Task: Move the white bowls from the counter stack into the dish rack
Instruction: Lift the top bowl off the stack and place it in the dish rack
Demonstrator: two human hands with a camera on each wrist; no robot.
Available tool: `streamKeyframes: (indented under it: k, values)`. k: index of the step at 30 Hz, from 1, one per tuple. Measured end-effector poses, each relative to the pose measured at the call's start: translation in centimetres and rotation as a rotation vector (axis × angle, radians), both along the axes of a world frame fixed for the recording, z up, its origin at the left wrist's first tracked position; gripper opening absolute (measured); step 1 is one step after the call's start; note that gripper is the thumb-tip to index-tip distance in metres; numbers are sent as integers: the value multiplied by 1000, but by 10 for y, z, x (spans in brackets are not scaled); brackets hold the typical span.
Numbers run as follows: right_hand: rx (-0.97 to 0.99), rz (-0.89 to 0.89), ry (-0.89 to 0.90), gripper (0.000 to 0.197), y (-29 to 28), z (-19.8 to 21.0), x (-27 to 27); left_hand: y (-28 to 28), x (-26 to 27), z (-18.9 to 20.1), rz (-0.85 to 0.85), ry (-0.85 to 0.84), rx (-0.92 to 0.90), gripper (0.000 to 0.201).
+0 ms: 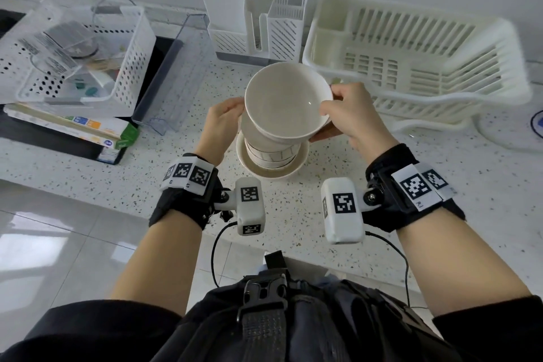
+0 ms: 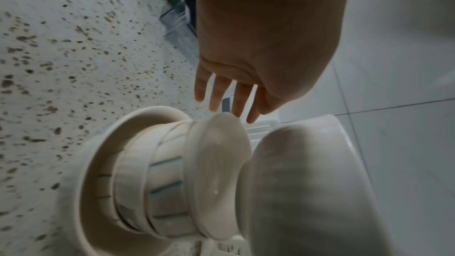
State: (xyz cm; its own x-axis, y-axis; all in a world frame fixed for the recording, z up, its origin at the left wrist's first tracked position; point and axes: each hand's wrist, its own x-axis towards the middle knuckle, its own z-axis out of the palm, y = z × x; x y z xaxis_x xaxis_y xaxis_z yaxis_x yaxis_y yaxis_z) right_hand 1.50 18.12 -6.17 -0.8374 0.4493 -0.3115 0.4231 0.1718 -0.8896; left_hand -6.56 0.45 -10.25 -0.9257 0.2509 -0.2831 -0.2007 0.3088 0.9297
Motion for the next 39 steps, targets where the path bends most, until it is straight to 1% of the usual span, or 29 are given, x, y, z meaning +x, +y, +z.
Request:
streamKeyframes:
  k: [2, 5, 9, 14, 20, 24, 27, 30, 32, 34, 39]
  values:
    - [-11, -8, 46, 16, 12, 4, 8, 11, 2, 7, 42, 89, -35, 30]
    - [-25, -42, 123, 21, 35, 11, 23, 36, 13, 20, 66, 186, -69, 30]
    - [-44, -115, 213, 19, 75, 17, 46, 86, 34, 34, 44, 316, -36, 28]
    - [-18, -230, 290, 29, 136, 17, 77, 155, 55, 35, -47, 357, -19, 27]
    - [-9, -343, 272, 29, 207, 11, 98, 230, 63, 31, -229, 381, -79, 29]
    - [3, -419, 249, 32, 247, 2, 89, 277, 48, 22, -369, 419, -211, 30]
    - [-26, -473, 218, 32, 274, -5, 72, 304, 35, 12, -539, 422, -344, 37]
    - [-103, -509, 152, 31, 297, -14, 45, 320, 21, 1, -737, 336, -466, 49]
    - [-145, -512, 90, 33, 308, -23, 26, 327, 12, -7, -835, 283, -526, 52]
    - [-180, -505, 38, 37, 315, -32, 8, 333, 1, -13, -880, 241, -542, 53]
    - [-269, -504, -85, 47, 326, -56, -22, 347, -22, -24, -898, 189, -600, 61]
